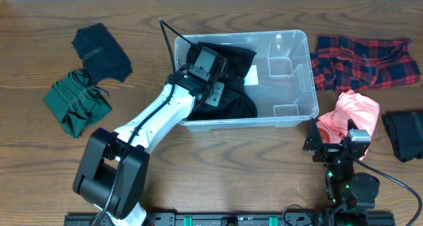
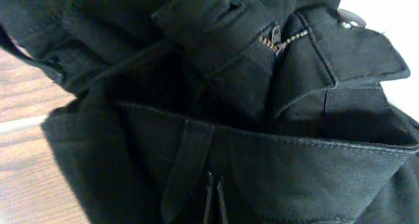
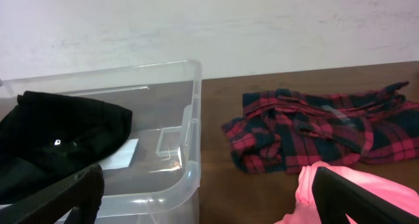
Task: Pack container
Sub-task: 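Withdraw the left gripper back toward the green garment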
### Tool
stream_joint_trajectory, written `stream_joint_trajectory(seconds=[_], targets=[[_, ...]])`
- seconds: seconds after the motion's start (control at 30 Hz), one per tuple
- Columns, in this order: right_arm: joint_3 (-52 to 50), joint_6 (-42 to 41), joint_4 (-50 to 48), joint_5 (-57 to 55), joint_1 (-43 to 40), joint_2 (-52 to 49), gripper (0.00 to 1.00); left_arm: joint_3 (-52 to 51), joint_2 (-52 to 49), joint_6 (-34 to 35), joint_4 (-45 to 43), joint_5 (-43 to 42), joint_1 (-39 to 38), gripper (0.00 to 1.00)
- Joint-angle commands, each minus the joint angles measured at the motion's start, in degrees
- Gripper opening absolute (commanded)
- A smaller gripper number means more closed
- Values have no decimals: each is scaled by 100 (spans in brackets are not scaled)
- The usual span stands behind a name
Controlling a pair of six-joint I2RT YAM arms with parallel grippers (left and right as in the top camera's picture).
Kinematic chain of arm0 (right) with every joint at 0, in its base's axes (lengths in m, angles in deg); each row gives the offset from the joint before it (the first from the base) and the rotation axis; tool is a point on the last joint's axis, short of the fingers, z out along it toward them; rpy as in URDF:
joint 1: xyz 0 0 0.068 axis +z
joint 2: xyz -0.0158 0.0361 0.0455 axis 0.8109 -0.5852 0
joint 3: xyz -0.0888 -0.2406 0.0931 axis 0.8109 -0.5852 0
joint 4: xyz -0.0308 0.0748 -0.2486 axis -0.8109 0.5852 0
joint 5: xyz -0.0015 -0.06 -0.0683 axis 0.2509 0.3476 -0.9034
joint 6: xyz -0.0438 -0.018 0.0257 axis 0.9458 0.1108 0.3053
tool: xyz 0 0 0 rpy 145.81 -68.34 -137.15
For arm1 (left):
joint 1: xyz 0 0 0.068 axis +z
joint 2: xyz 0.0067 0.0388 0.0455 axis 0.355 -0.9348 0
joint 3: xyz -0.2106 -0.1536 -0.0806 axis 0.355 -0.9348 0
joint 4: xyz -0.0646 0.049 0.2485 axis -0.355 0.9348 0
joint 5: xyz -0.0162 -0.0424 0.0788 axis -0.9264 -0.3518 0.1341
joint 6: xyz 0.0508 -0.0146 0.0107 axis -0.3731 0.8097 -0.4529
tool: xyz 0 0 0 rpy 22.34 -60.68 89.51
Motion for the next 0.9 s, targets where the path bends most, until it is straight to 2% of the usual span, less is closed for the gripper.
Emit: stream_joint_trajectory(seconds=[0.0, 0.3, 0.5, 0.6, 0.73, 0.87], targets=[[-13, -44, 15, -15, 81, 33, 99, 15, 55, 70, -37, -181, 0, 6], [-13, -44, 15, -15, 81, 33, 99, 372, 1204, 68, -55, -122, 61, 6], [-13, -44, 15, -15, 81, 33, 99, 372, 2033, 70, 162, 1016, 431, 6], [-13, -44, 15, -15, 81, 33, 98, 372, 2253, 70, 376, 1528, 824, 6], [-13, -44, 15, -15, 81, 33, 99, 372, 2319, 76, 673, 1657, 1539, 6], [-13, -44, 15, -15, 81, 33, 99, 358, 2304, 533, 970, 1657, 2358, 6]])
